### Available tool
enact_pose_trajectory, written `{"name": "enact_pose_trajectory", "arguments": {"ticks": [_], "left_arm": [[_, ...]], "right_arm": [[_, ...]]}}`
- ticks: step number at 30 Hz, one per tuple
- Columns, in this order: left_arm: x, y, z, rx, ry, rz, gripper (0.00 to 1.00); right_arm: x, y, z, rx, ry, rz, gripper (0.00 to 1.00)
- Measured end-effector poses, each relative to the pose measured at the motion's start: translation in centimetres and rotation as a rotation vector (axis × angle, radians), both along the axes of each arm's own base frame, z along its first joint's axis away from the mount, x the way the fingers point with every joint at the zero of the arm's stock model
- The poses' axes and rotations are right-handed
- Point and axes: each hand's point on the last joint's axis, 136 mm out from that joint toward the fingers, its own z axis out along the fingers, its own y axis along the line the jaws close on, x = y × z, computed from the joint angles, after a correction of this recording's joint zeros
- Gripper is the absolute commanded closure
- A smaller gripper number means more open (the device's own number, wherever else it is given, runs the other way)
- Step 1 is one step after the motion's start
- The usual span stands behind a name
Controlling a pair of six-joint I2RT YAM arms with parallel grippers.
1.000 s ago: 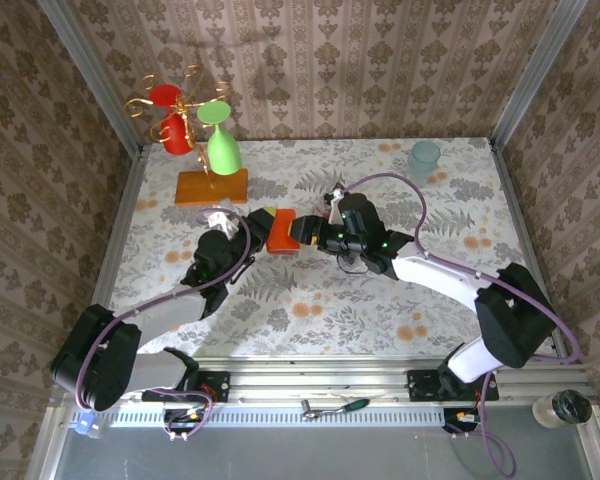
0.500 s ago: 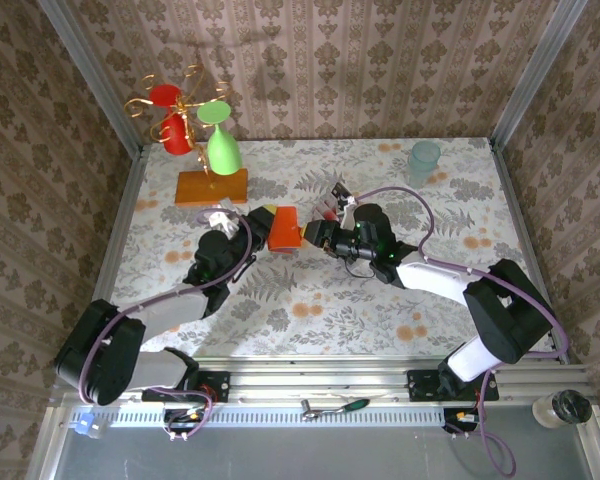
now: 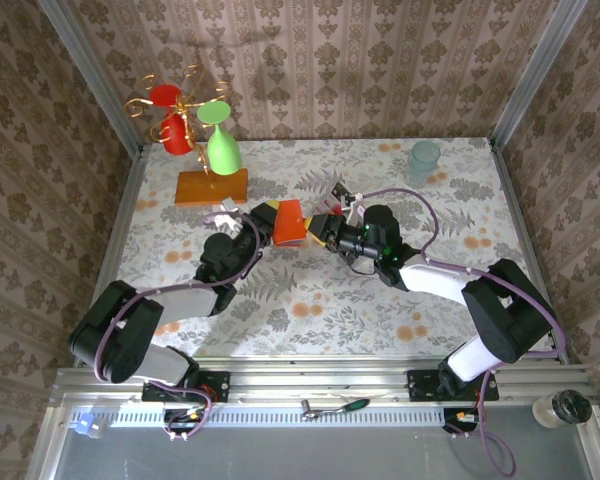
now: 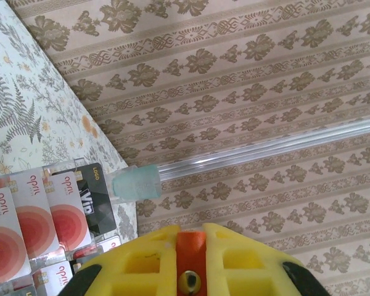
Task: Put the credit cards into the card holder
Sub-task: Open the card holder at the bottom-center of the table.
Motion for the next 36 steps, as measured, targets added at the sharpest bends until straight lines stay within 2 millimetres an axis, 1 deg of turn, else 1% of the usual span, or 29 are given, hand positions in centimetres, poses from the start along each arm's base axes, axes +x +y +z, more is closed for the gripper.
{"name": "enact_pose_trajectory", "arguments": {"ticks": [3, 7, 10, 16, 21, 23, 27, 29, 33, 35, 36], "left_arm": [[0.1, -0.2, 0.3, -0.014, -0.006, 0.002, 1.00], [0.0, -0.9, 2.3, -0.045, -0.048, -0.012, 1.00], [-0.1, -1.3, 3.4, -0.061, -0.069, -0.020, 1.00], [-0.1, -1.5, 4.2, -0.079, -0.089, -0.019, 1.00], [-0.1, -1.4, 4.6, -0.090, -0.100, -0.011, 1.00], [0.0, -1.3, 4.6, -0.096, -0.104, -0.003, 1.00], [0.2, -1.2, 4.5, -0.100, -0.106, 0.010, 1.00], [0.2, -1.2, 4.5, -0.102, -0.108, 0.010, 1.00], [0.6, -1.3, 3.7, -0.090, -0.090, 0.017, 1.00], [0.8, -1.2, 3.3, -0.085, -0.082, 0.026, 1.00], [0.8, -1.2, 3.1, -0.083, -0.079, 0.029, 1.00]], "right_arm": [[0.1, -0.1, 0.3, 0.020, 0.000, -0.003, 0.67], [0.2, -0.5, 0.6, 0.051, 0.000, -0.010, 0.68], [0.2, -0.6, 1.1, 0.077, -0.004, -0.012, 0.68], [0.4, -0.6, 1.9, 0.129, -0.005, -0.009, 0.60], [0.4, -0.4, 2.3, 0.190, 0.003, 0.008, 0.61], [0.4, -0.3, 2.8, 0.219, -0.002, 0.017, 0.64], [0.4, -0.3, 3.8, 0.274, -0.013, 0.031, 0.76], [0.4, -0.4, 4.1, 0.289, -0.013, 0.037, 0.81], [0.2, -0.5, 5.0, 0.316, -0.035, 0.049, 0.92], [0.2, -0.5, 5.2, 0.321, -0.043, 0.050, 1.00], [0.2, -0.5, 5.2, 0.323, -0.042, 0.051, 1.00]]}}
